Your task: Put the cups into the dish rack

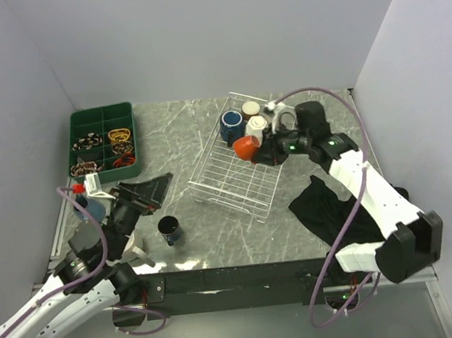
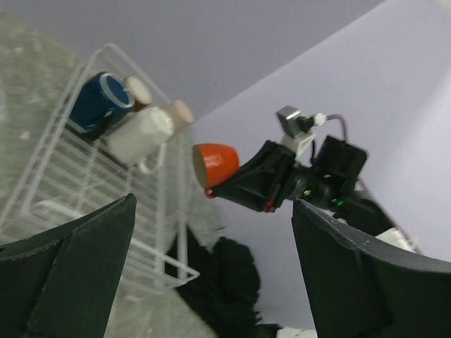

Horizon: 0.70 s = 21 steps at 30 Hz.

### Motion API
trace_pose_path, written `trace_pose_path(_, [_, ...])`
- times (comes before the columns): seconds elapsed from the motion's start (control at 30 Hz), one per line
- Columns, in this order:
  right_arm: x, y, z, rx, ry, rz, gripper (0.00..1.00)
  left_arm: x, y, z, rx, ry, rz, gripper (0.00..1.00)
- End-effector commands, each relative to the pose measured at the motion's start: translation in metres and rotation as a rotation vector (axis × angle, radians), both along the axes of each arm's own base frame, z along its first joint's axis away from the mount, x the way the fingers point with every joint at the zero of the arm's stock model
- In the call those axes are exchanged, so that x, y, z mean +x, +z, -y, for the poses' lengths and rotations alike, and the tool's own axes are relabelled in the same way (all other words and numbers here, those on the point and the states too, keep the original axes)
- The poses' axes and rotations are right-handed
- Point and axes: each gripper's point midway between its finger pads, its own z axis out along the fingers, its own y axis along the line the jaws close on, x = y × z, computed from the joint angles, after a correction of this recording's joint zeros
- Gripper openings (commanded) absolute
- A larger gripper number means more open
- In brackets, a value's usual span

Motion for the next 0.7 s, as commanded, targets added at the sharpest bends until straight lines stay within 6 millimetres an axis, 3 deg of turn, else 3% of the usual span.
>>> trace_pose_path(0.0, [0.021, -0.016, 0.003, -0.253, 0.033, 0.134, 0.0, 0.0, -0.065, -0.029, 0.251, 0.102, -0.143, 0.96])
trace_pose_path(0.17, [0.035, -0.03, -0.013, -0.384, 0.098, 0.182, 0.0, -0.006, -0.089, -0.036, 0.295, 0.099, -0.191, 0.96])
trace_pose_path(0.2, [0.036, -0.041, -0.019, -0.426, 0.119, 0.172, 0.0, -0.007, -0.091, -0.036, 0.308, 0.096, -0.196, 0.97])
trace_pose_path(0.27, [0.043, -0.042, -0.026, -0.444, 0.128, 0.174, 0.0, -0.007, -0.093, -0.038, 0.324, 0.102, -0.203, 0.96])
trace_pose_path(0.3, [0.046, -0.054, -0.03, -0.476, 0.14, 0.155, 0.0, -0.008, -0.097, -0.039, 0.342, 0.1, -0.212, 0.96])
trace_pose_path(0.47, [0.066, -0.068, -0.047, -0.557, 0.135, 0.158, 0.0, -0.009, -0.106, -0.035, 0.366, 0.081, -0.225, 0.97])
trace_pose_path(0.5, [0.071, -0.079, -0.048, -0.588, 0.13, 0.141, 0.0, -0.01, -0.107, -0.035, 0.37, 0.078, -0.229, 0.96])
trace_pose_path(0.53, [0.078, -0.074, -0.053, -0.59, 0.12, 0.153, 0.0, -0.01, -0.109, -0.035, 0.372, 0.076, -0.233, 0.96])
trace_pose_path(0.57, [0.081, -0.086, -0.055, -0.61, 0.12, 0.125, 0.0, -0.01, -0.11, -0.035, 0.369, 0.076, -0.236, 0.96])
trace_pose_path(0.63, [0.091, -0.086, -0.057, -0.627, 0.104, 0.129, 0.0, -0.011, -0.114, -0.036, 0.375, 0.077, -0.243, 0.96])
trace_pose_path(0.67, [0.095, -0.096, -0.057, -0.646, 0.11, 0.116, 0.0, -0.011, -0.113, -0.037, 0.364, 0.079, -0.242, 0.96])
